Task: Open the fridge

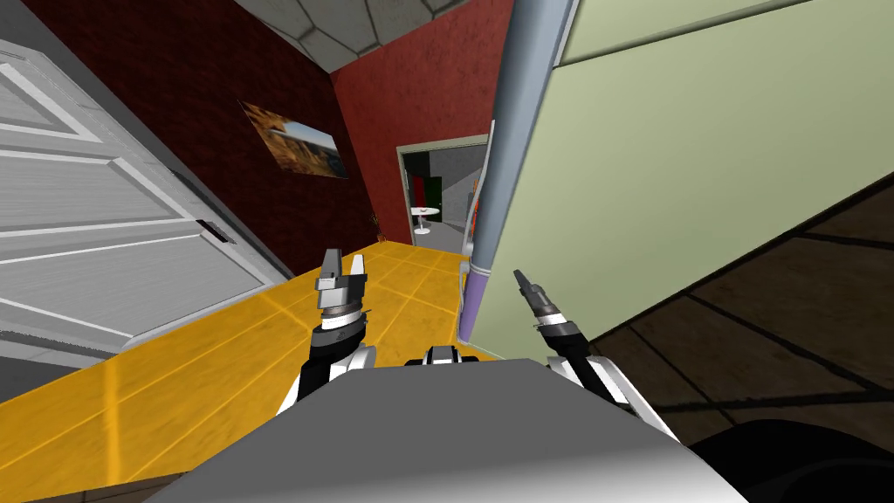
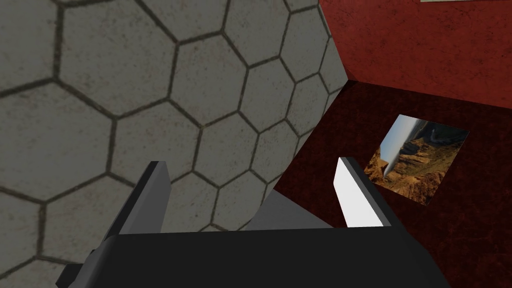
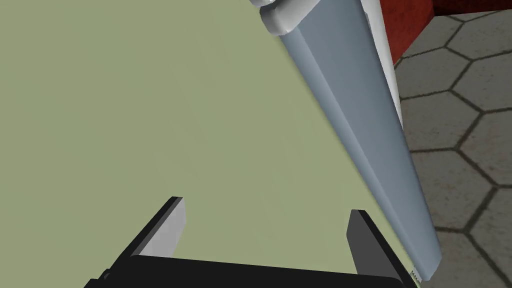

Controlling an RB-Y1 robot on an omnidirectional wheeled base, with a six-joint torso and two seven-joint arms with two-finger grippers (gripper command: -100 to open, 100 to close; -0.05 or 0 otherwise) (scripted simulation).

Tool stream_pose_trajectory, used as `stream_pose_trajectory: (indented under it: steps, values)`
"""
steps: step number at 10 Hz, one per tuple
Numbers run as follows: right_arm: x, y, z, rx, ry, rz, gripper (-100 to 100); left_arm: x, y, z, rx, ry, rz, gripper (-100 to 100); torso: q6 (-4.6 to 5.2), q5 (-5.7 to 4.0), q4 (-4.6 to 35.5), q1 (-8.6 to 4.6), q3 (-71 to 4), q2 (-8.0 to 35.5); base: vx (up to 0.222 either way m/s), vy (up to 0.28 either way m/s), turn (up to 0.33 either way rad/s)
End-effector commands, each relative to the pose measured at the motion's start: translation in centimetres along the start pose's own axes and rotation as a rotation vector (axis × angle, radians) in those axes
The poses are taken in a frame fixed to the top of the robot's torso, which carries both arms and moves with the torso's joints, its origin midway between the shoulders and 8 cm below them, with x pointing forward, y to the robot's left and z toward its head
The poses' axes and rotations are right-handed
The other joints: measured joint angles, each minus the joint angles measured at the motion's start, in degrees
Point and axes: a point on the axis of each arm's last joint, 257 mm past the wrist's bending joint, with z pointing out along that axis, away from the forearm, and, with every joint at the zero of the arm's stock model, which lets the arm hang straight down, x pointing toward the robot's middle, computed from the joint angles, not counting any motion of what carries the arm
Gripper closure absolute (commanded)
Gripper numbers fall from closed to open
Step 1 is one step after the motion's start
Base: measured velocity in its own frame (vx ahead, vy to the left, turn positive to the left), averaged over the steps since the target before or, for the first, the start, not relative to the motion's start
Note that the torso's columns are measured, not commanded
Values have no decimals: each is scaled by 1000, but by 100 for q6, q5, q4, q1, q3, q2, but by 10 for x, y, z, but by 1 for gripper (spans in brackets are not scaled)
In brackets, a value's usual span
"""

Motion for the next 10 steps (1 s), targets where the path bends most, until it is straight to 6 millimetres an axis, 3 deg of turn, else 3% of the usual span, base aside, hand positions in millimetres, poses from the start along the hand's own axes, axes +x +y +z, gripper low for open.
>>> stream_pose_trajectory:
  steps: [1, 10]
  values:
    - [2, -14, -5, 24, 50, -153, -100, 0, 0, 0, 0, 0, 0, 0, -2, -5, 0, -20, 2, 5, 47, 96, -49]
    - [-19, -77, -25, 63, 271, -818, -100, 0, 0, 0, 0, 0, 0, 0, 1, -4, 5, -14, 11, 19, 60, 153, -73]
